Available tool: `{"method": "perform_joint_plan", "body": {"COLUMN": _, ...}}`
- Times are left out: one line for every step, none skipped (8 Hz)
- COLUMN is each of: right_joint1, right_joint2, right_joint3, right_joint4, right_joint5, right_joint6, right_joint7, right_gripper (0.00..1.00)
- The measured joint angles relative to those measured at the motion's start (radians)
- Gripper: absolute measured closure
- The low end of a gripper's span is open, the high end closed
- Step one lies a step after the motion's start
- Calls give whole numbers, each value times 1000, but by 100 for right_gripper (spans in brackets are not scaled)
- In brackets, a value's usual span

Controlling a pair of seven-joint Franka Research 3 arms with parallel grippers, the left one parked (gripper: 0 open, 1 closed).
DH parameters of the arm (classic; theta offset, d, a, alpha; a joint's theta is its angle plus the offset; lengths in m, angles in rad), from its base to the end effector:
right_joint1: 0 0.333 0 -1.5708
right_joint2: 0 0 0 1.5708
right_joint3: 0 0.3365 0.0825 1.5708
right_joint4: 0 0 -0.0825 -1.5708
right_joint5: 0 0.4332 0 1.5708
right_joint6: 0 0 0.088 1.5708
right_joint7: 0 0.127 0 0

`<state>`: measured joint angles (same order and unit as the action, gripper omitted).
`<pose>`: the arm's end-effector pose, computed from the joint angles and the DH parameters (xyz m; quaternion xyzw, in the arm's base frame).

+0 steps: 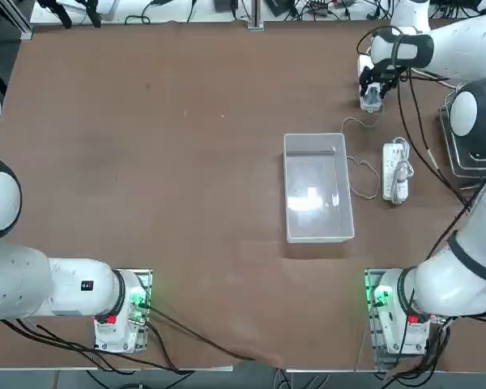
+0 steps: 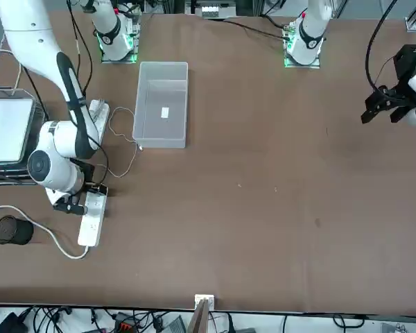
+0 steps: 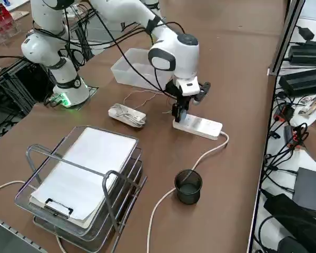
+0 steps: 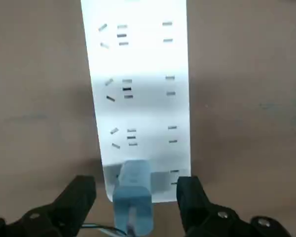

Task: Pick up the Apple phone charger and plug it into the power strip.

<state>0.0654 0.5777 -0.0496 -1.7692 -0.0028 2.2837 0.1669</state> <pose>0.6996 0.0128 0.1934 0.9969 -0.0709 -0.0298 0.0175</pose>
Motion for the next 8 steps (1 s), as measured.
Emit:
{"method": "perform_joint_plan", "body": {"right_joint1": 0, "right_joint2": -20, "right_joint3": -2, "right_joint4": 17, "right_joint5": 0, "right_joint6": -30, "right_joint7": -1, "right_gripper": 0}}
{"method": "perform_joint_plan", "body": {"right_joint1": -1, "right_joint2": -53, "right_joint3": -3, "right_joint4": 25, "right_joint5": 0, "right_joint6": -63, "right_joint7": -3, "right_gripper": 0}}
{"method": "perform_joint_plan", "body": {"right_joint1": -1, "right_joint2": -92, "right_joint3": -3, "right_joint4": 29, "right_joint5": 0, "right_joint6": -99, "right_joint7": -4, "right_gripper": 0}}
{"method": "perform_joint_plan", "body": {"right_joint1": -1, "right_joint2": -133, "right_joint3": -3, "right_joint4": 30, "right_joint5": 0, "right_joint6": -131, "right_joint7": -5, "right_gripper": 0}}
{"method": "perform_joint_plan", "body": {"right_joint1": 0, "right_joint2": -178, "right_joint3": -3, "right_joint4": 31, "right_joint5": 0, "right_joint6": -164, "right_joint7": -15, "right_gripper": 0}}
{"method": "perform_joint_plan", "body": {"right_joint1": 0, "right_joint2": -227, "right_joint3": -3, "right_joint4": 33, "right_joint5": 0, "right_joint6": -210, "right_joint7": -37, "right_gripper": 0}}
{"method": "perform_joint_plan", "body": {"right_joint1": 0, "right_joint2": -283, "right_joint3": -3, "right_joint4": 34, "right_joint5": 0, "right_joint6": -257, "right_joint7": -71, "right_gripper": 0}}
{"method": "perform_joint_plan", "body": {"right_joint1": 0, "right_joint2": -340, "right_joint3": -3, "right_joint4": 35, "right_joint5": 0, "right_joint6": -301, "right_joint7": -101, "right_gripper": 0}}
